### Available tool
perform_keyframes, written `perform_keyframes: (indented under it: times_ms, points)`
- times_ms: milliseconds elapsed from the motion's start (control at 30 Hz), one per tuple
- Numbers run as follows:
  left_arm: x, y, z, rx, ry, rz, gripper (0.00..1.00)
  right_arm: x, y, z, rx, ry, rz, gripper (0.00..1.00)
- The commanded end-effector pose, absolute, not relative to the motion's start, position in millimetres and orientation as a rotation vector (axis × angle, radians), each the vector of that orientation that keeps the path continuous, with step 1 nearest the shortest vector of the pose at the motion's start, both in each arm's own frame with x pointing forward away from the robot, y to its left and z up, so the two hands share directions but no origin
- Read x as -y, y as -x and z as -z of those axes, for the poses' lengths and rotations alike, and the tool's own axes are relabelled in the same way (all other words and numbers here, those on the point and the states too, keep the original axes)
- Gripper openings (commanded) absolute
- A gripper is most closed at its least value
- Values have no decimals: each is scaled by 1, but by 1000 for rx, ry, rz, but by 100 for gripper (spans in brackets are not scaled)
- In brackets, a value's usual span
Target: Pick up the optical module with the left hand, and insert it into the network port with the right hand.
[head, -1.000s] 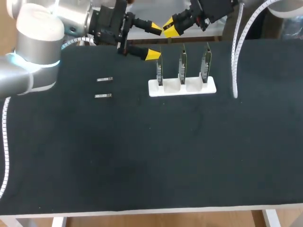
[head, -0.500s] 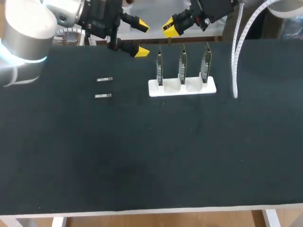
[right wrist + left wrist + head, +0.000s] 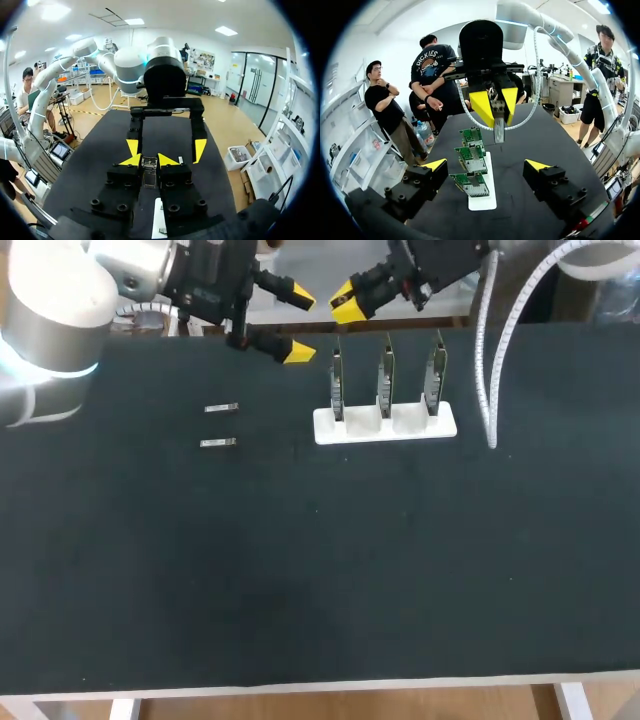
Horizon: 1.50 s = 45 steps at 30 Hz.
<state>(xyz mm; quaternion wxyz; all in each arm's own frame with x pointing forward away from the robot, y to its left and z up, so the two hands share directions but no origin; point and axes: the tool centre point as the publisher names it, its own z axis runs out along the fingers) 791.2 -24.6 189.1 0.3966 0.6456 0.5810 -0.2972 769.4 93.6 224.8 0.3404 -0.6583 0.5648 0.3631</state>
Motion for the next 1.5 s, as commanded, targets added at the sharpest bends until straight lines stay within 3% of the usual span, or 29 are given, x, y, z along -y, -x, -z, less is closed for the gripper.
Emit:
perform_keyframes:
  times_ms: [33, 1500]
  points:
    - [25, -792, -190, -1473, -1640, 752, 100, -99, -787, -216, -1467, 1747, -1019, 0]
    - [25, -792, -190, -1473, -1640, 752, 100, -80, -777, -193, -1537, 1692, -1068, 0]
